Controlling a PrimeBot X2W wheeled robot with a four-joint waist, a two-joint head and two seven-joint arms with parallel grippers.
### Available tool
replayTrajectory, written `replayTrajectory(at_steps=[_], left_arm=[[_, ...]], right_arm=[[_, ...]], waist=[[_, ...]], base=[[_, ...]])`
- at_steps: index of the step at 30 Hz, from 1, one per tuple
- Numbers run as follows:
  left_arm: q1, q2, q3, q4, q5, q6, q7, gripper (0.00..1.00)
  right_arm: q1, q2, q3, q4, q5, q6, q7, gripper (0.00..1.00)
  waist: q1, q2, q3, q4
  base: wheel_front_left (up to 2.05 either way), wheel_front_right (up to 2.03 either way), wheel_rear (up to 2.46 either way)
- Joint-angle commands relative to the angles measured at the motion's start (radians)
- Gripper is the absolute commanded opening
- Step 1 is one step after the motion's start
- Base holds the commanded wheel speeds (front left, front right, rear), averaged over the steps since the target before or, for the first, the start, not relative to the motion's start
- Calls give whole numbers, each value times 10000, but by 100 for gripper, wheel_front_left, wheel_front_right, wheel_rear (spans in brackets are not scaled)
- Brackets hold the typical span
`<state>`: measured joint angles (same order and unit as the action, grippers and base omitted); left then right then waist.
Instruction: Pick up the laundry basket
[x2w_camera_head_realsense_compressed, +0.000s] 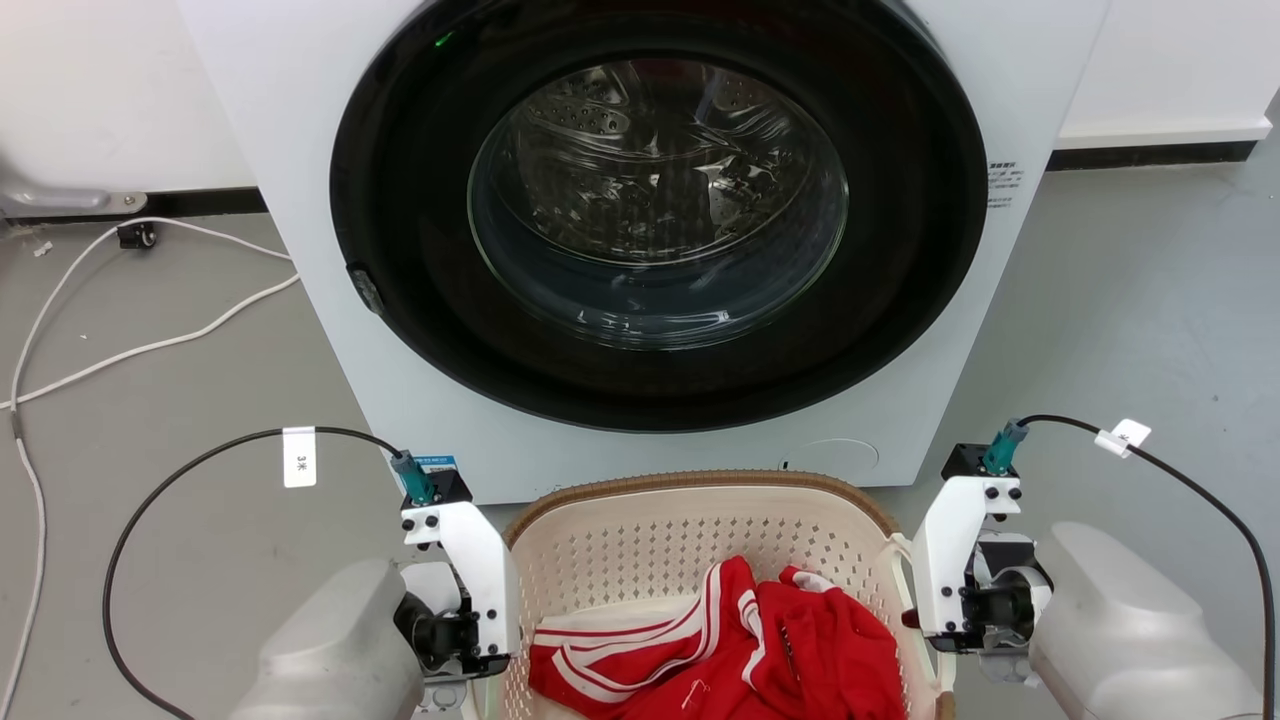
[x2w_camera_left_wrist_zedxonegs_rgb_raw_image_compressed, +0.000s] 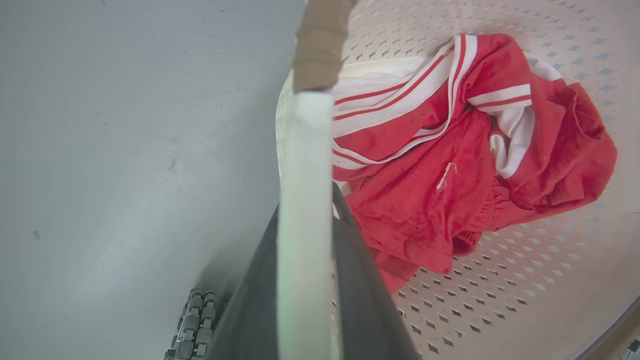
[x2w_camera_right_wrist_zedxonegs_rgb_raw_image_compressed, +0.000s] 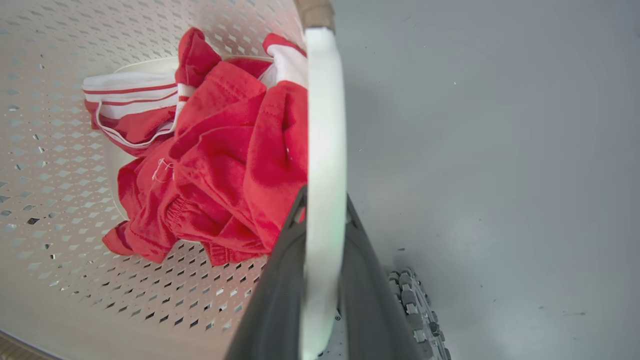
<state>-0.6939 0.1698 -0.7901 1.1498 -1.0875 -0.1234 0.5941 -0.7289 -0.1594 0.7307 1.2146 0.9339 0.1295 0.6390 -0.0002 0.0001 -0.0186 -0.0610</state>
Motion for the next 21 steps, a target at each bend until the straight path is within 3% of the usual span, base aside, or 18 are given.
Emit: replayTrajectory(at_steps=[1, 21], left_arm=[[98, -173, -13, -94, -120, -127, -38, 0], [54, -203, -417, 19, -483, -129, -213, 0]], right_arm=[[97, 76, 22, -1, 89, 22, -13, 0], [14, 63, 185, 134, 288, 23, -69, 0]], waist=[[2, -1, -21, 7], [2, -1, -58, 16]], base=[[0, 0, 0], [0, 0, 0]])
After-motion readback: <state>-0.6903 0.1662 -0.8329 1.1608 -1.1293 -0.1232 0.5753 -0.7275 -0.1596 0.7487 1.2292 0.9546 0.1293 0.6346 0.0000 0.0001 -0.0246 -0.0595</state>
